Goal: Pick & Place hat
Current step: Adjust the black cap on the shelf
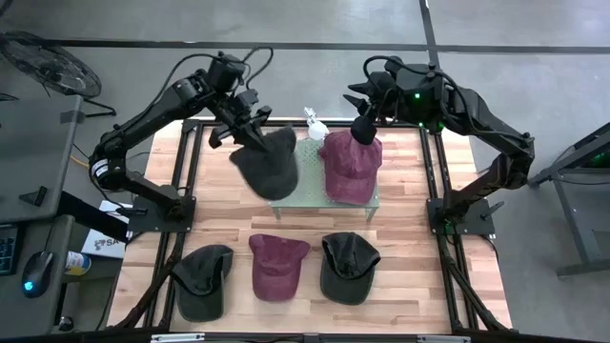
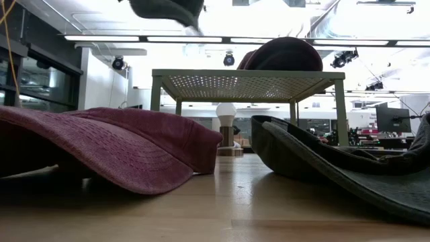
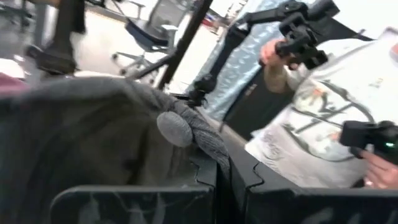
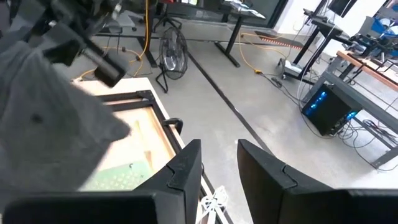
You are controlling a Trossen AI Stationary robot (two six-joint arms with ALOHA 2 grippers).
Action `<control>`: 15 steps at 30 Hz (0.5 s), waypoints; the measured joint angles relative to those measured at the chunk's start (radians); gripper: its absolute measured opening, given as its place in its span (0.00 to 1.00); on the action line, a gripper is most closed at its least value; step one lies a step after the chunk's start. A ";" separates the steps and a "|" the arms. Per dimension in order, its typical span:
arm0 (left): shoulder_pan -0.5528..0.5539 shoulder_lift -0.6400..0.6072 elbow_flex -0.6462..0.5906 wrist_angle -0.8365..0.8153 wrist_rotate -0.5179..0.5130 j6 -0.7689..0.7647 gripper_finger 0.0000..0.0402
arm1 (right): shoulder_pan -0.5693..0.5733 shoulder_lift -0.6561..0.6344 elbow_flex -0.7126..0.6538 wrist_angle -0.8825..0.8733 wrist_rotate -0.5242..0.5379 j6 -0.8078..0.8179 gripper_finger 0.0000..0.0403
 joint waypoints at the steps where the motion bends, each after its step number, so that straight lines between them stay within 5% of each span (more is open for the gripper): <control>1: -0.005 0.000 -0.017 0.001 0.007 0.004 0.00 | 0.000 -0.002 0.000 -0.004 0.000 -0.001 0.24; 15: -0.030 0.085 -0.098 0.097 0.076 0.029 0.00 | 0.000 -0.002 0.000 -0.039 -0.001 -0.004 0.24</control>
